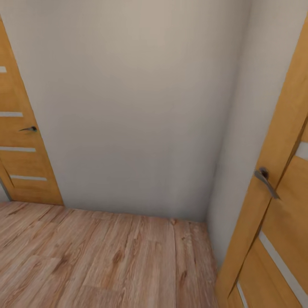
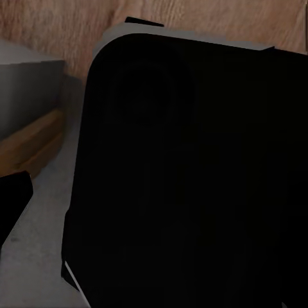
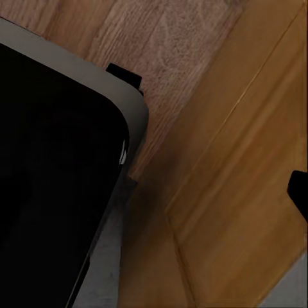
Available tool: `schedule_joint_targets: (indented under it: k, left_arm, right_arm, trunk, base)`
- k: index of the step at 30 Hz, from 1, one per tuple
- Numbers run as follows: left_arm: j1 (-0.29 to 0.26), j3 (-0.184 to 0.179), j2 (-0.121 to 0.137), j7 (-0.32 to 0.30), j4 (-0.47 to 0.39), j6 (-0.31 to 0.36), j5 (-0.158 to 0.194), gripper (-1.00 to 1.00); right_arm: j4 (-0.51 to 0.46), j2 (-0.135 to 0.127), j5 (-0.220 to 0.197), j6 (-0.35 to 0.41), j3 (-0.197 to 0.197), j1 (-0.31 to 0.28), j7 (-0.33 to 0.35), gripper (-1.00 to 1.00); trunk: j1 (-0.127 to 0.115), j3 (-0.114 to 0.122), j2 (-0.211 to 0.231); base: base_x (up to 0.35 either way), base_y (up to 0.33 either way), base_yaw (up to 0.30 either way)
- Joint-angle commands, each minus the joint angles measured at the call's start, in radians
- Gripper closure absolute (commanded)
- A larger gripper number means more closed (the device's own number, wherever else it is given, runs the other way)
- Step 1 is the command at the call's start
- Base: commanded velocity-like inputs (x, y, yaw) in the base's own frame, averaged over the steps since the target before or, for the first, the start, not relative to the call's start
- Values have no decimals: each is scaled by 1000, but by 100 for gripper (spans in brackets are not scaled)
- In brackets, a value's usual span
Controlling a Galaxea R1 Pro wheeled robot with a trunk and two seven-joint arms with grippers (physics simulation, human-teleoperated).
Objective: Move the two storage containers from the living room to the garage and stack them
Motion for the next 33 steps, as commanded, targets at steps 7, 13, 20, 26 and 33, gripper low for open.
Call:
schedule_joint_targets:
  k: [7,13,20,26,33]
  left_arm:
    - [0,1,0,0,-1,-2,6,-100]
    - [0,1,0,0,-1,-2,6,-100]
    - [0,1,0,0,-1,-2,6,-100]
    - [0,1,0,0,-1,-3,6,-100]
    - [0,1,0,0,-1,-2,6,-100]
  right_arm:
    - [3,1,6,-6,-1,-1,2,-100]
    - [3,0,6,-6,-1,-1,2,-100]
    - [3,1,5,-6,-1,-1,2,-100]
    - [4,3,4,-5,-1,-1,2,-100]
    - [4,6,1,-2,-2,-1,0,-100]
  trunk:
    - [1,-1,0]
    - [1,-1,0]
    - [1,-1,0]
    - [1,-1,0]
    - [1,-1,0]
  base:
    - [321,0,0]
    - [321,0,0]
    - [321,0,0]
    - [321,0,0]
    - [321,0,1]
